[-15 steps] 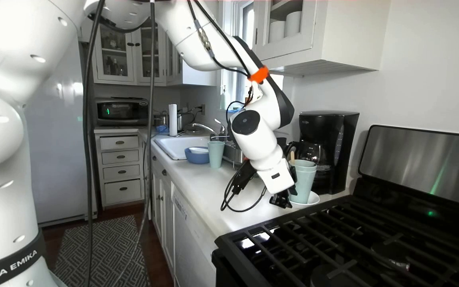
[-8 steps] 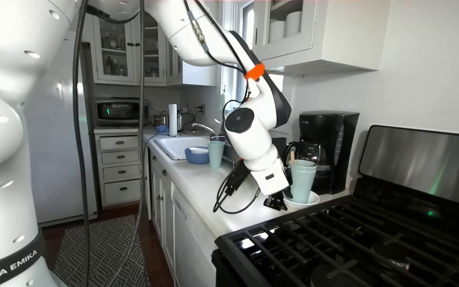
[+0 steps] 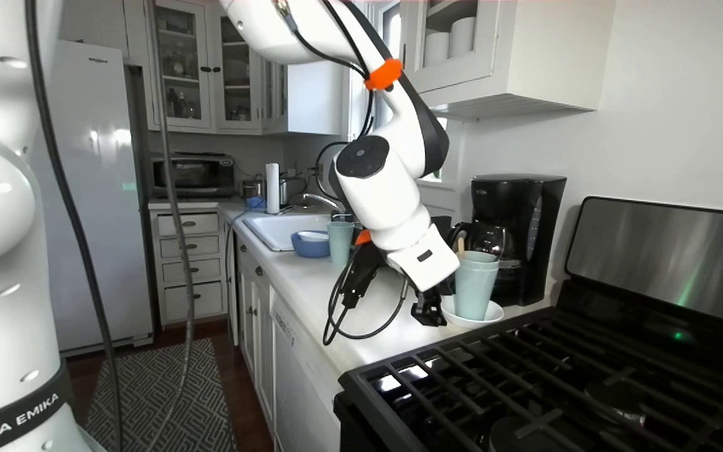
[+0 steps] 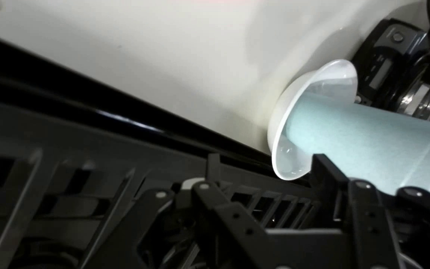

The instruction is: Move the white bowl to the right.

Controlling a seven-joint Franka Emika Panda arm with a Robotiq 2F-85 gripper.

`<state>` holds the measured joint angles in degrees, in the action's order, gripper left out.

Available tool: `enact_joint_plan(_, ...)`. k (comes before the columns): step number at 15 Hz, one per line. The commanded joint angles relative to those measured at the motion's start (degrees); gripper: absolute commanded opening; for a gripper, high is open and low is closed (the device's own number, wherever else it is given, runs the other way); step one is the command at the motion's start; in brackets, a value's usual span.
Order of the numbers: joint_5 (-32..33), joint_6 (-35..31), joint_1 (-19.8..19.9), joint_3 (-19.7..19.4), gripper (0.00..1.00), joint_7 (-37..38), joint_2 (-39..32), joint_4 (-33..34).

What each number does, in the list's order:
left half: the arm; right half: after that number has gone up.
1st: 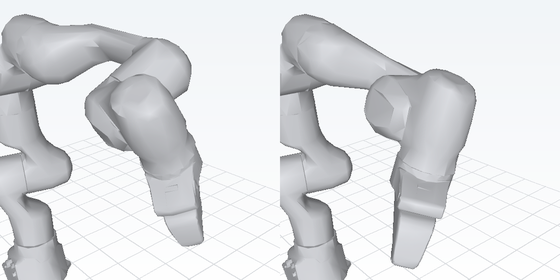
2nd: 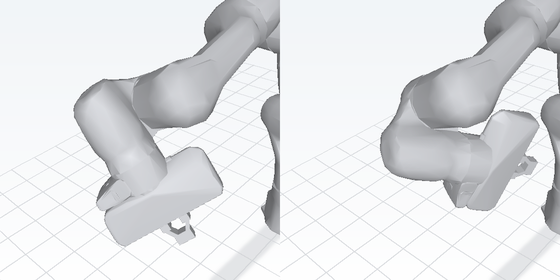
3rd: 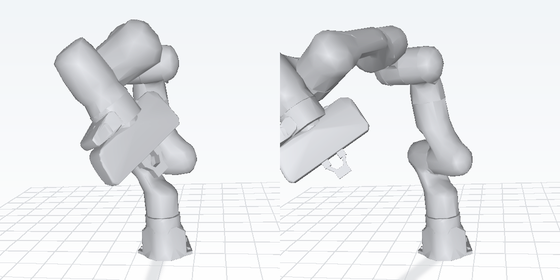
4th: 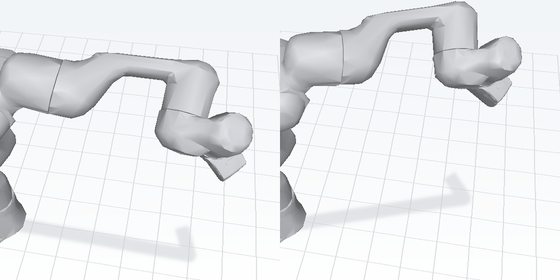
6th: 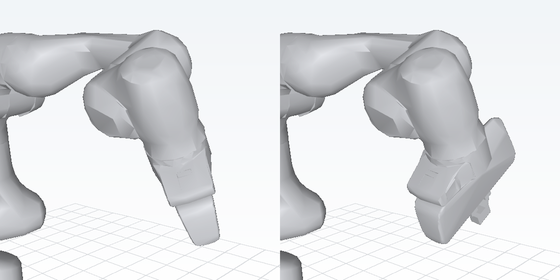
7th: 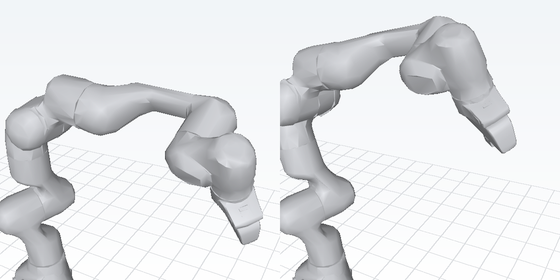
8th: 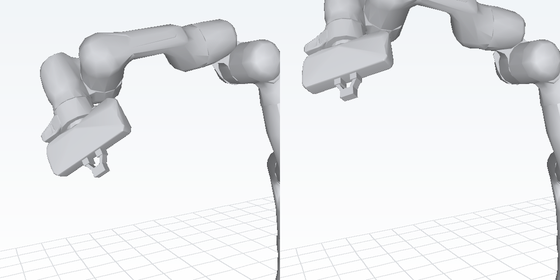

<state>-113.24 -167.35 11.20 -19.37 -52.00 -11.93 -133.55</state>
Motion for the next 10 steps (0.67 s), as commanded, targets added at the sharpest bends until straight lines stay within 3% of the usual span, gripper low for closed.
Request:
enact_joint_plan(1, 10.0, -3.1, 0.3, -1.9, 0.95, -6.4, 13.7, -10.6)
enact_joint_plan(5, 25.6, -9.1, 1.0, -3.3, 1.0, -7.8, 25.2, -17.4)
enact_joint_plan(6, 30.9, -9.5, 4.2, -1.0, 1.0, -6.9, 27.9, -19.3)
enact_joint_plan(10, 49.2, -6.9, 10.3, -1.0, 1.0, -7.5, 35.4, -24.9)
